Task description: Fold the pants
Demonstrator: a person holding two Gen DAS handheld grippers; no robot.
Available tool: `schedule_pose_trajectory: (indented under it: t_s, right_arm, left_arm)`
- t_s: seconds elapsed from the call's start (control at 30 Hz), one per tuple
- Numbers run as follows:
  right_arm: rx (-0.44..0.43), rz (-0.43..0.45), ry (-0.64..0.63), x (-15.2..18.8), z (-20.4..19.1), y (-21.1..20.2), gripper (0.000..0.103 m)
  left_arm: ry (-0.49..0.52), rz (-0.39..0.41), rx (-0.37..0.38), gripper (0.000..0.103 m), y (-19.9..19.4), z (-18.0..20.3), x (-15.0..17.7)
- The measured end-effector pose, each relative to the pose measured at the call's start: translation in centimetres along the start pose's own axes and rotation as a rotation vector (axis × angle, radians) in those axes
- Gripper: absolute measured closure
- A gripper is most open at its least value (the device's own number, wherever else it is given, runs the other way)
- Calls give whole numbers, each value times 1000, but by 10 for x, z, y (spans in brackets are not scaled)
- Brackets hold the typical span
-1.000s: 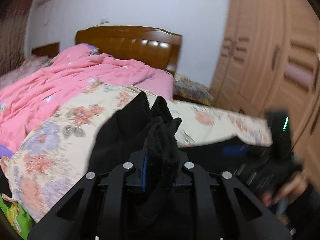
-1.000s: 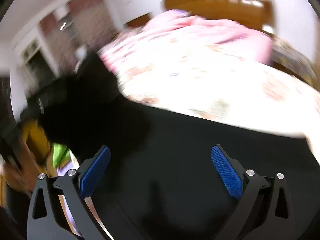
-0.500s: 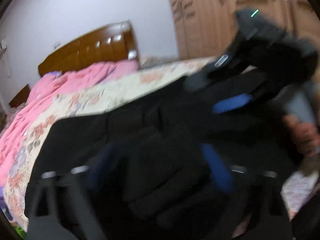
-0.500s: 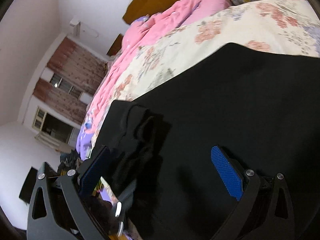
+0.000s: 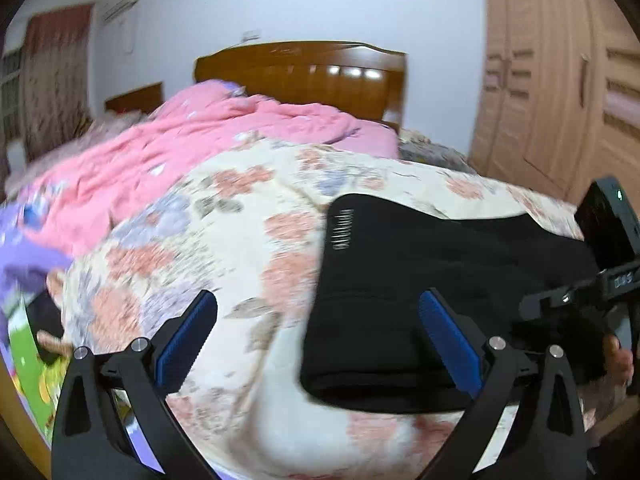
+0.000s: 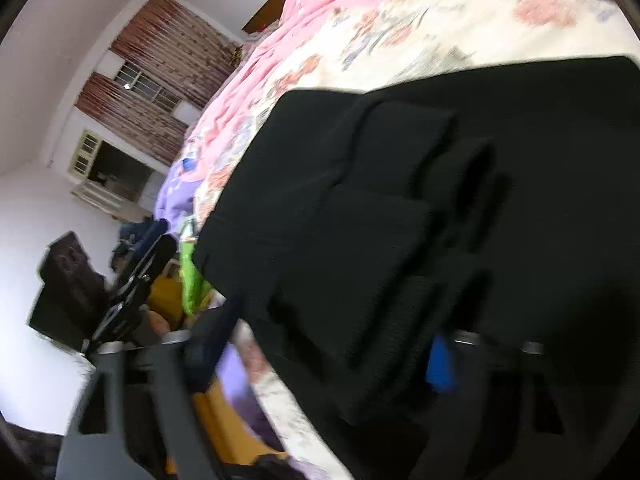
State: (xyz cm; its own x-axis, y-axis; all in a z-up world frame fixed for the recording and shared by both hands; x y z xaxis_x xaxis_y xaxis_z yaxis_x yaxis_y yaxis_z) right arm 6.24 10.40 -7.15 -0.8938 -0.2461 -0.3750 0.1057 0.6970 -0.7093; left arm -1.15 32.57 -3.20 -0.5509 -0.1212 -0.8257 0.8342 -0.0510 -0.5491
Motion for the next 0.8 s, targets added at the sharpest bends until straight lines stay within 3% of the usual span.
schedule_pose_trajectory:
  t_s: [0.1, 0.17, 0.23, 0.33, 0.5, 0.6, 0.7, 0.8]
  right_arm:
    - [-4, 33, 58, -10, 6, 6, 43]
    - [20, 76, 49, -14, 8, 4, 69]
    - [38, 117, 28, -16, 3, 0, 80]
    - [75, 193, -27, -14, -10, -20, 82]
    - [103, 267, -115, -17, -29, -45, 83]
    - [108, 314, -130, -15, -32, -56, 83]
    - [88, 352, -143, -10, -34, -67, 83]
    - [80, 360, -127, -7, -29, -76, 83]
  left_arm:
    - [-2, -18, 39, 2, -2, -7, 11]
    - [45, -46, 49, 2, -7, -2, 24]
    - [98, -74, 36, 2, -9, 4, 37]
    - [141, -102, 3, 2, -5, 7, 52]
    - [104, -107, -65, 2, 4, -8, 48]
    - [133, -166, -134, 2, 22, -14, 48]
    - [139, -182, -133, 2, 32, -14, 49]
    - [114, -157, -45, 2, 29, -1, 42]
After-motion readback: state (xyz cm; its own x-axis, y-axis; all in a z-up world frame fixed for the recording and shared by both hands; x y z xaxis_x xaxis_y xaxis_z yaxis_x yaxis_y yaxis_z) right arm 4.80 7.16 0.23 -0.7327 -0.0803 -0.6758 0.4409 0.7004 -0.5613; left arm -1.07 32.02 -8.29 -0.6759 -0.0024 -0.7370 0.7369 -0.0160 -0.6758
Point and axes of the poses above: each gripper's, at about its wrist camera, not at the fingertips, and y roughly the way its jaws point, z to its right, x to its underside, the point moved 7 cm from there along y, roughly the way its jaws point, and after that the axes turned 7 degrees about x, right-handed, at the moved point
